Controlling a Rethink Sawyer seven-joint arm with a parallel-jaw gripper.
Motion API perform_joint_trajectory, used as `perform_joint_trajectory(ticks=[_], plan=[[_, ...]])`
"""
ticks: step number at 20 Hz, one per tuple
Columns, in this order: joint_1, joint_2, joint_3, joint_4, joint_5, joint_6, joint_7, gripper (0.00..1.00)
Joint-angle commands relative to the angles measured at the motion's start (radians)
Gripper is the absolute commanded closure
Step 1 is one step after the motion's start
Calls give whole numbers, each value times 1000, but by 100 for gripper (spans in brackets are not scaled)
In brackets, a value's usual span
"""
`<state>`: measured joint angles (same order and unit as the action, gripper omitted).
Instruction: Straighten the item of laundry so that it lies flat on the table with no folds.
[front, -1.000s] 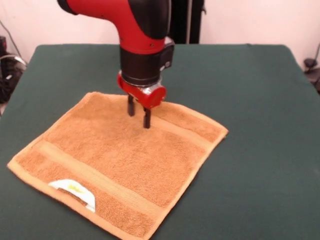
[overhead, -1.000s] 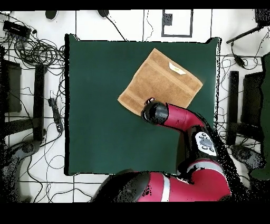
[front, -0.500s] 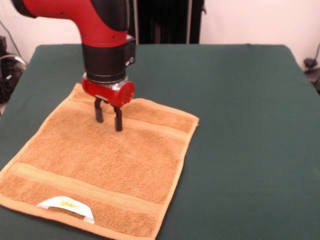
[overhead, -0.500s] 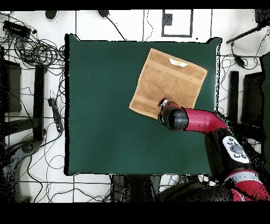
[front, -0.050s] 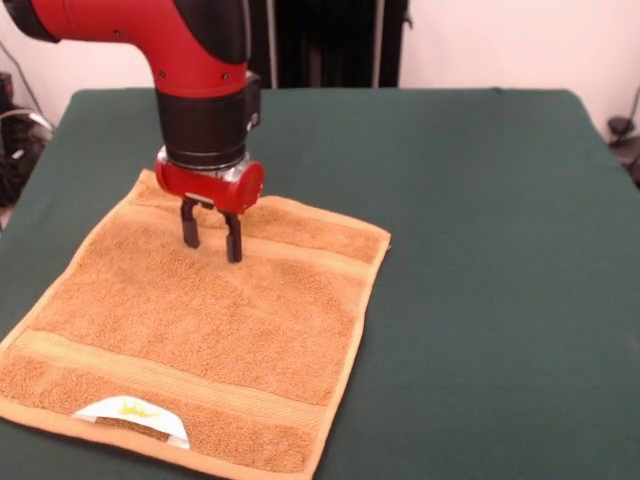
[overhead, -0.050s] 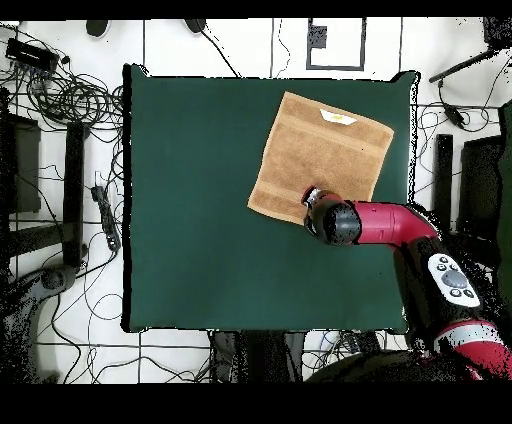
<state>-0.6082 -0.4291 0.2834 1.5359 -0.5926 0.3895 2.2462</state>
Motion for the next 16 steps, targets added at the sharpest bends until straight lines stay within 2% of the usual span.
perform_joint_trajectory(ticks=[1,4,8,12,16], plan=[[11,175,57,-58,-128,-9,-192,0],[88,136,-25,-32,-111,-50,-34,0],[167,36,-71,0,-59,-27,59,0],[183,-52,-69,36,-9,-11,66,0],[186,-213,-51,90,49,81,27,0]])
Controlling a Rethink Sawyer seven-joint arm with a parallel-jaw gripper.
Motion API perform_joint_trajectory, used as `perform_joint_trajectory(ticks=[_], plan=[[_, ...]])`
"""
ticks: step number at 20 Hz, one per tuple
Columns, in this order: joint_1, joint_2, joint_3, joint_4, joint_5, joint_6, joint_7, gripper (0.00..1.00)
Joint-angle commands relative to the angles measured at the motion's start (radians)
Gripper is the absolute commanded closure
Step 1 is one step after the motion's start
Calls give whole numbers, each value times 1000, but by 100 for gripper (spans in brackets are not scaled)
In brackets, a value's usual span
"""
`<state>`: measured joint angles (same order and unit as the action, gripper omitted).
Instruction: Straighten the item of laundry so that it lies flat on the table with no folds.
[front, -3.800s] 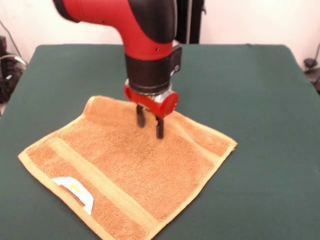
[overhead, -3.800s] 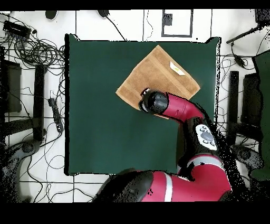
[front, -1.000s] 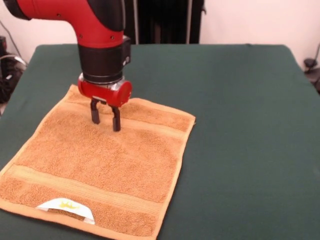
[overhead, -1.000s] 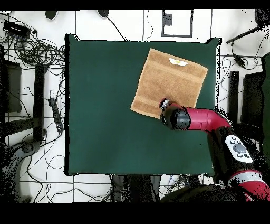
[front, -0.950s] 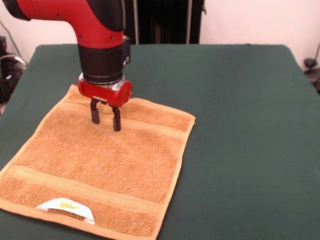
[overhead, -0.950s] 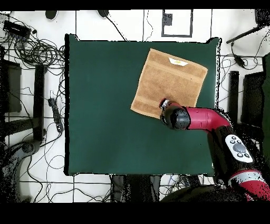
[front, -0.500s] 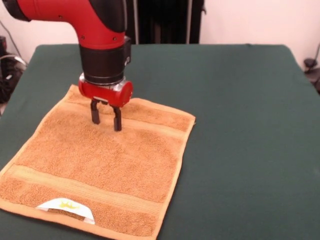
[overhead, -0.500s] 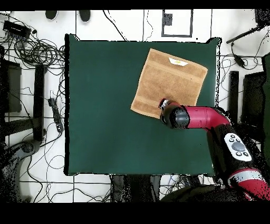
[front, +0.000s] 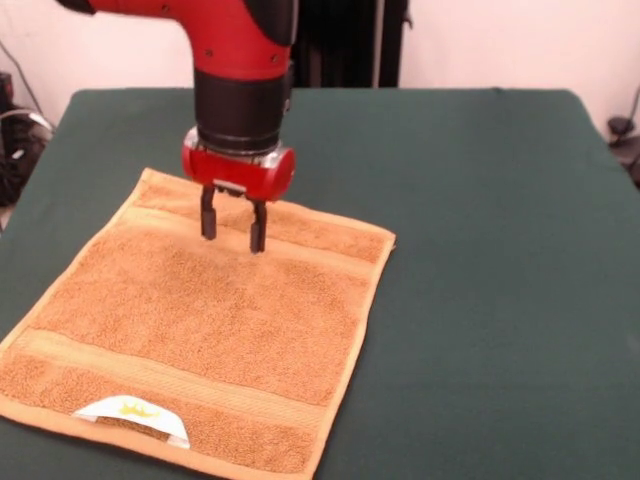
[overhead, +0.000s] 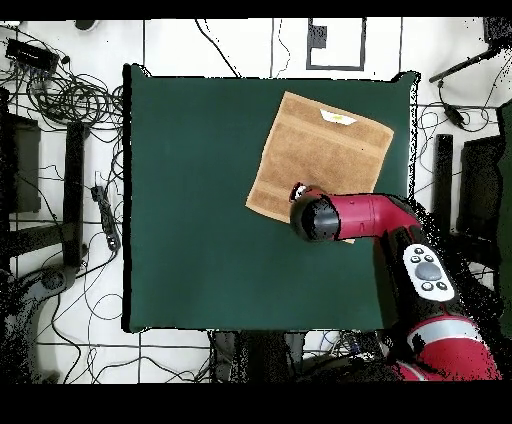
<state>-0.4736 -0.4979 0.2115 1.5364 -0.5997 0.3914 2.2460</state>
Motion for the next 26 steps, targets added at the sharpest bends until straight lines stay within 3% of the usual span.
perform_joint_trajectory(ticks=[1,12,26], plan=[[45,-159,30,98,69,96,17,0],[-30,-141,124,82,177,271,-126,0],[-23,-152,117,48,136,273,-156,0]])
